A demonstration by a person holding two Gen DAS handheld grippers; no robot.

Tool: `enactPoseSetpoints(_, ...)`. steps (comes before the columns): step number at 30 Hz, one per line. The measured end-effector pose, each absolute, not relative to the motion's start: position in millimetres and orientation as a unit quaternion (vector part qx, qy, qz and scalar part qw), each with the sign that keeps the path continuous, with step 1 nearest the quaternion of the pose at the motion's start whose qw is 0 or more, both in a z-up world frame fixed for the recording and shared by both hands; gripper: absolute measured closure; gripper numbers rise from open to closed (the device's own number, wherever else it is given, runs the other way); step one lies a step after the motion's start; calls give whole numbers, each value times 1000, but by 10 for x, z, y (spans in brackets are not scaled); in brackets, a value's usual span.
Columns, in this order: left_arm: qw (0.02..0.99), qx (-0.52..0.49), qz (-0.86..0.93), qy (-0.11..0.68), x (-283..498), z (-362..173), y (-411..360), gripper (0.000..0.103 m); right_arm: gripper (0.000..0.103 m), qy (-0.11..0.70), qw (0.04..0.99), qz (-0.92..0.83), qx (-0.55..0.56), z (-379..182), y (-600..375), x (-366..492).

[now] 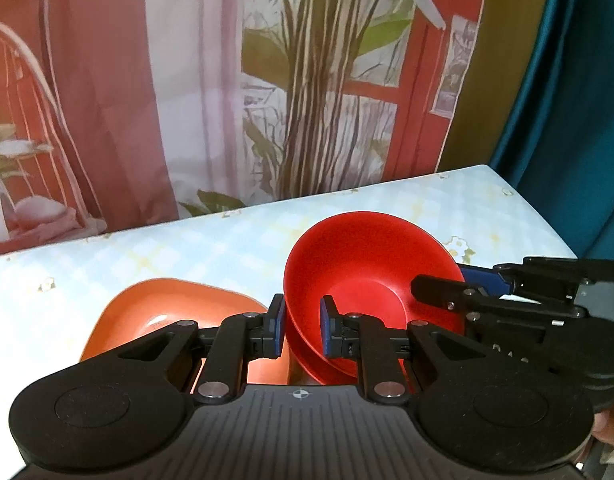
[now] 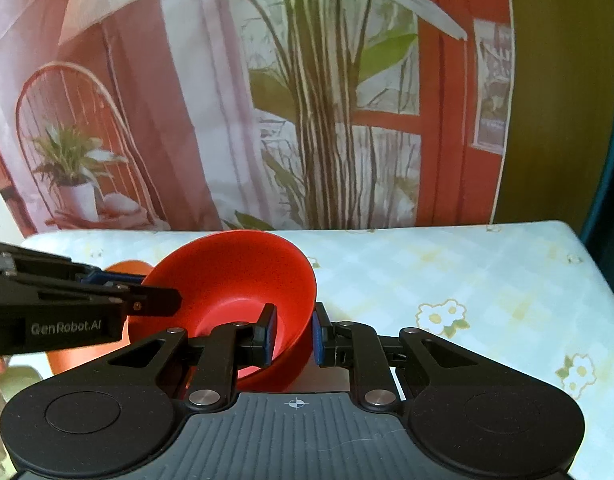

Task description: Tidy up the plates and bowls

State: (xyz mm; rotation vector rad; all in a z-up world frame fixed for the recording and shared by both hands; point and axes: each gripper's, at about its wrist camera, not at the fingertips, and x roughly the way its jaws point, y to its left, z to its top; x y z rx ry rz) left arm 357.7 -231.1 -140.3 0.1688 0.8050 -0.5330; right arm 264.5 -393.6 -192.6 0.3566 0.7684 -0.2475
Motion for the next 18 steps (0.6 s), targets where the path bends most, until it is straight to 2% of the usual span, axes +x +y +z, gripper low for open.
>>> enactPoseSetpoints(9,889,82,-249,375,3482,-1351,-2194,83,81,373,907,-133,142,-1907,-3805,2564)
enactPoseSetpoints(18,903,65,-232,354,3143,-1165,-1771,81,77,343,916,-131,161,-1720,-3580,2297)
